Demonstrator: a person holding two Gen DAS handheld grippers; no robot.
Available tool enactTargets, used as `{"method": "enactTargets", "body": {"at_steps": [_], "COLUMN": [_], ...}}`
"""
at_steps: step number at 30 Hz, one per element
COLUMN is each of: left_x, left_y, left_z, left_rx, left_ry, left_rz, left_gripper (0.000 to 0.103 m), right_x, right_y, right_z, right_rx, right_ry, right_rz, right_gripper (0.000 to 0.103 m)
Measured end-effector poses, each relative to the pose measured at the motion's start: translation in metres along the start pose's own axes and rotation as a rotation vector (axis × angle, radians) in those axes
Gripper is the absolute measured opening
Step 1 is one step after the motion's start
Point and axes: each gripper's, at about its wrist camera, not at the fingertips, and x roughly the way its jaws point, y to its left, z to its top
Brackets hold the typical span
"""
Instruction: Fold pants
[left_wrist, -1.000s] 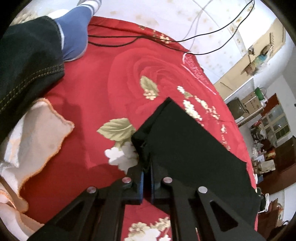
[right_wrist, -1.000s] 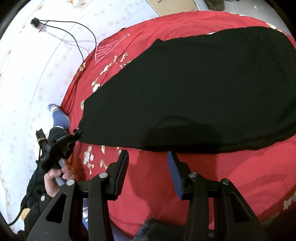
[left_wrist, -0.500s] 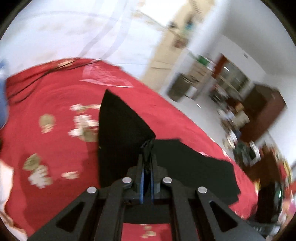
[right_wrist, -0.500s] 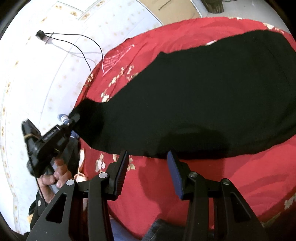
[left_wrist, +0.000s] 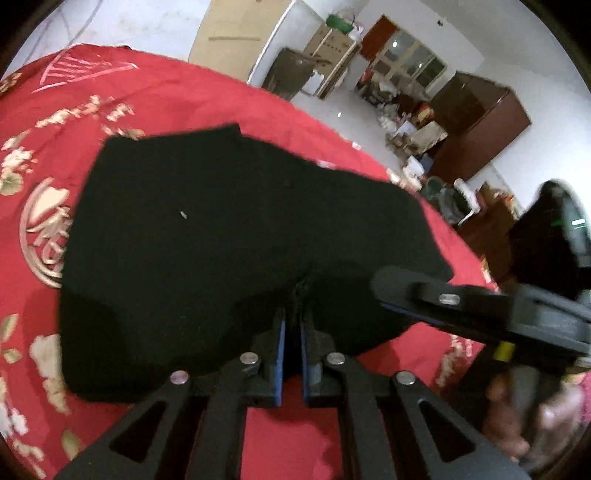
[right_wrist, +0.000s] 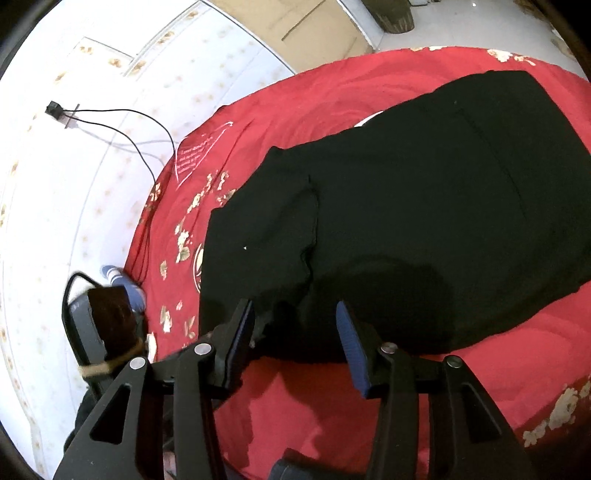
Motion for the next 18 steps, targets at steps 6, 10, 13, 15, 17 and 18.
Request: {"method": "enactTargets", "body": {"at_steps": [6, 10, 13, 15, 17, 18], "left_x": [-0.053, -0.048, -0.045, -0.042, -0.037, -0.031], "left_y": [0.037, 0.077, 0.089, 0.091, 0.084, 0.078], "left_z": [0.006, -0.002, -0.009, -0.01, -0.009, -0.003], "left_rx": [-0.046, -0.153, -0.179, -0.181, -0.168, -0.159], "left_ry": [-0.14, -0.104, -0.088, -0.081, -0.077, -0.076], "left_rz": [0.133, 0.251, 0.286, 0.284, 0.29, 0.295], "left_gripper": [0.03, 0.03, 0.03, 0.03, 0.03, 0.03], "right_x": [0.021, 0.048, 0.062, 0.065, 0.07, 0.074], "right_y": [0.008, 0.008, 0.011, 0.013, 0.01, 0.009], "right_z": [0.013, 0.019, 0.023, 0.027, 0.031, 0.032], "right_rx": [-0.052, -0.085, -0.122, -0.142, -0.136, -0.127], "right_ry": [0.022, 0.072, 0.074, 0.052, 0.04, 0.046], "right_rz": [0.003, -0.023, -0.03, -0.032, 0.003, 0.016], "right_gripper": [0.047, 0.047, 0.047, 0.047, 0.047, 0.047]}}
